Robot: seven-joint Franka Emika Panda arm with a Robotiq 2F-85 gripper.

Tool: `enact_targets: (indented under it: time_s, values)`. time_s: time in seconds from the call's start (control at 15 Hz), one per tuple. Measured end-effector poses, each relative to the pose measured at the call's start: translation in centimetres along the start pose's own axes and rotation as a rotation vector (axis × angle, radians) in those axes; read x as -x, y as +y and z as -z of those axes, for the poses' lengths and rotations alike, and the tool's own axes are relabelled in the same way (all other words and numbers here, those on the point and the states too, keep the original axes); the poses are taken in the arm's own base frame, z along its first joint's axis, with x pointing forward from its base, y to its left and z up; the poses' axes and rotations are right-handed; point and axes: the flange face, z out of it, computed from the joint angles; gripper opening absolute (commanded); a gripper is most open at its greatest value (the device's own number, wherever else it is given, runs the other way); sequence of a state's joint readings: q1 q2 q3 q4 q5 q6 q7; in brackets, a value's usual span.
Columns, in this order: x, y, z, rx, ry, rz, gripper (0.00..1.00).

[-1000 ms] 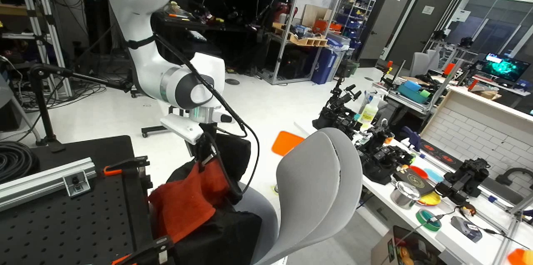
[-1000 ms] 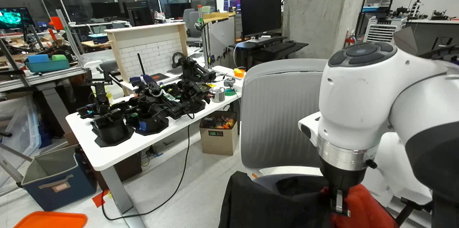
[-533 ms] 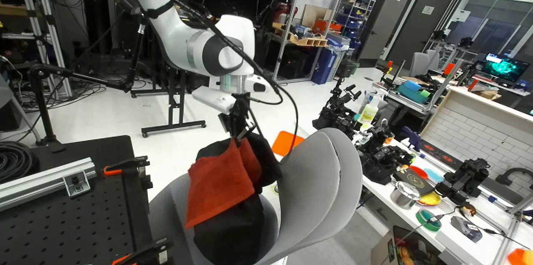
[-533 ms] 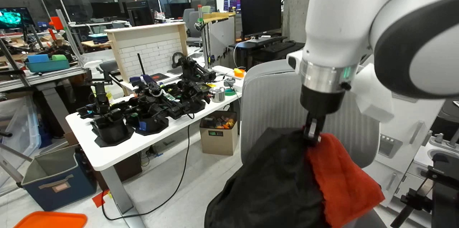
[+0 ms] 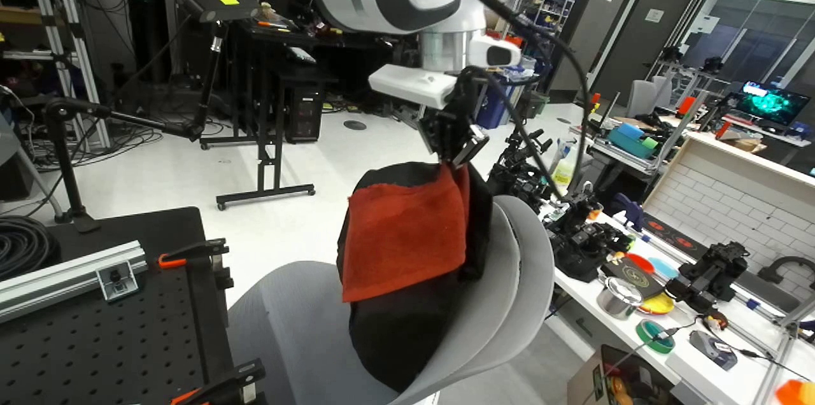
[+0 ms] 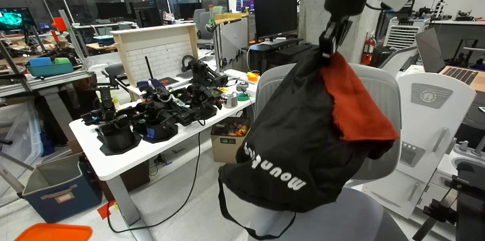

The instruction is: Pick up the red cloth and black bag together and put them on the back rest of the gray chair

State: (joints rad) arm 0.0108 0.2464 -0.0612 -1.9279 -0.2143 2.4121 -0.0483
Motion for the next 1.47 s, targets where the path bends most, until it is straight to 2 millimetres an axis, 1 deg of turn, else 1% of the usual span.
enact_targets:
  time_s: [0.27,0.4,0.6,0.87,1.0,1.13,1.27,1.47]
  values:
    - [-1.8,8.8,4.5,-0.012,0.024,-0.081,0.01]
    - [-2.4,12.7,6.7,-0.011,0.032,-0.118,0.01]
    - [-3.0,17.8,9.7,-0.007,0.049,-0.175,0.01]
    - [-3.3,23.5,13.3,-0.006,0.075,-0.243,0.01]
    - [-3.4,25.8,14.9,-0.002,0.089,-0.274,0.01]
    - [-3.5,27.4,16.0,0.002,0.099,-0.295,0.01]
    - [-3.9,28.2,16.2,0.004,0.103,-0.303,0.01]
    - [-5.0,28.4,15.4,0.007,0.1,-0.299,0.01]
